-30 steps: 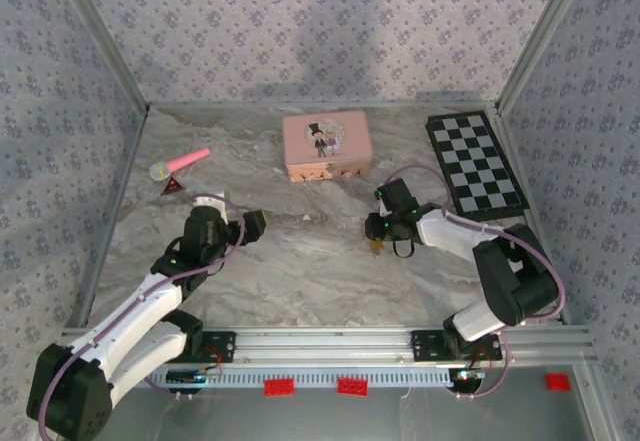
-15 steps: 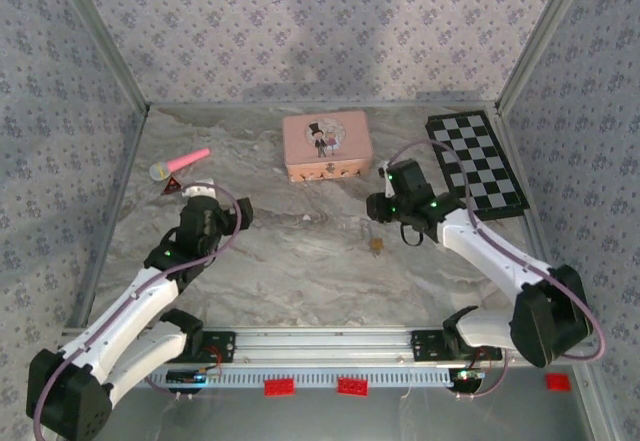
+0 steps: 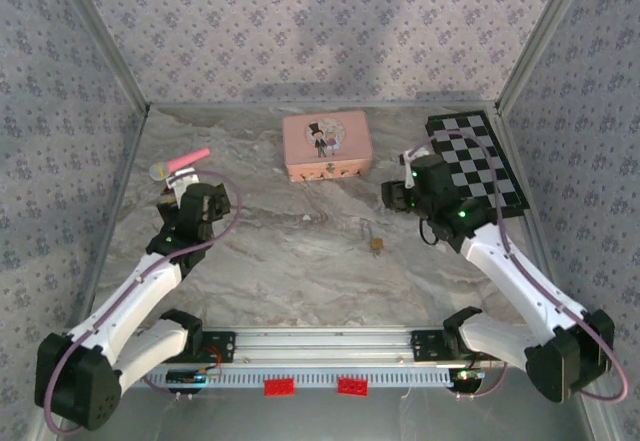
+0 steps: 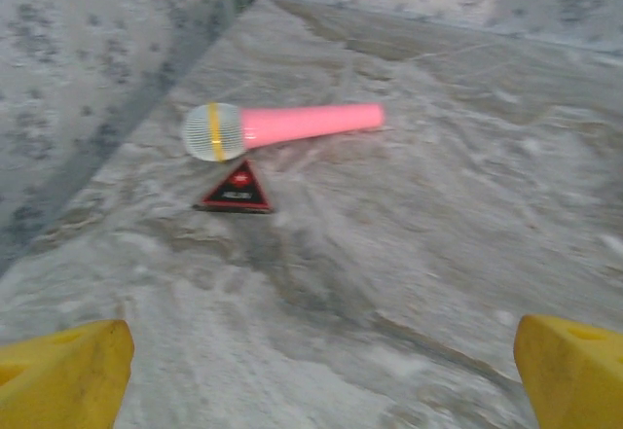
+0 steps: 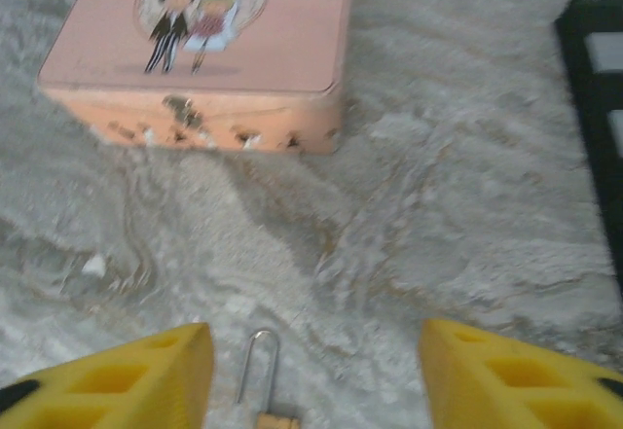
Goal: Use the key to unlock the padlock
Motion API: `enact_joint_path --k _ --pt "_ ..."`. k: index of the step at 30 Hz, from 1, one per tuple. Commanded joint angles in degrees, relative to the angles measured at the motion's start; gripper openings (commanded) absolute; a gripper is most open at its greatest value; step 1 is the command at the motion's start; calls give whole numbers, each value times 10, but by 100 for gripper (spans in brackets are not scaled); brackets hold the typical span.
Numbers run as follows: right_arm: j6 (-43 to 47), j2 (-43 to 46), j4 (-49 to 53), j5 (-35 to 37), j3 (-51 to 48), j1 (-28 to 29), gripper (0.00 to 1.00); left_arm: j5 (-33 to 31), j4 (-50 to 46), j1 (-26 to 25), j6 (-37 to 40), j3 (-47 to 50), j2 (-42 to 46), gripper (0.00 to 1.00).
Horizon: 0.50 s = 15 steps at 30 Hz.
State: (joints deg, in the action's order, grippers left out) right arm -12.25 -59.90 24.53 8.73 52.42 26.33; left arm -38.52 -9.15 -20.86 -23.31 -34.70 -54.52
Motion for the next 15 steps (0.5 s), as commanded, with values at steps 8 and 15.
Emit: enact_joint_path --k 8,15 --pt "55 88 -180 39 -151 -65 89 -80 181 98 11 71 -49 100" --pt "64 74 -218 69 -188 -105 90 24 295 123 142 112 -92 100"
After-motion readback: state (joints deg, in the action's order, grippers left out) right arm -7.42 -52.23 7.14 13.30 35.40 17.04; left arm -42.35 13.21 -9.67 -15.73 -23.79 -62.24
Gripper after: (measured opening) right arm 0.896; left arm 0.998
